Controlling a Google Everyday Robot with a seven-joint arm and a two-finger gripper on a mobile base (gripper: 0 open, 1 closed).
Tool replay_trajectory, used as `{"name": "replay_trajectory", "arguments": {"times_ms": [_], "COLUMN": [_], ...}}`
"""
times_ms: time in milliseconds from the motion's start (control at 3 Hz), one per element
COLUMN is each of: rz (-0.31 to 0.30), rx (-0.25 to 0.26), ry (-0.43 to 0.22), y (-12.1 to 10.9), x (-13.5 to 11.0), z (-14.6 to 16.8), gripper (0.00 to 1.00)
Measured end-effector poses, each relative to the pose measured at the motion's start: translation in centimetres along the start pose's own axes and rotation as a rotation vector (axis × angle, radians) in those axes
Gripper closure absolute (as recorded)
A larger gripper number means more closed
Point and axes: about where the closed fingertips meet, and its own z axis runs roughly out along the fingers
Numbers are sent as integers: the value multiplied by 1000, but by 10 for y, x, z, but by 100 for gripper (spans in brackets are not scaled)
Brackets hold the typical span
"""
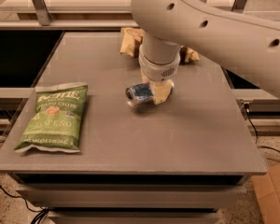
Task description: Knock redbull can over
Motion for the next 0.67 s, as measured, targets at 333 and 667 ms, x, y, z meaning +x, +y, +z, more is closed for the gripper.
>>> {"name": "replay_trajectory", "arguments": {"times_ms": [333, 667], "rz": [-7, -9], "rx": [-28, -48], "ry": [-12, -26], "y": [0, 0], "x": [-1, -2], "z": [3, 5], "gripper": [60, 36]}}
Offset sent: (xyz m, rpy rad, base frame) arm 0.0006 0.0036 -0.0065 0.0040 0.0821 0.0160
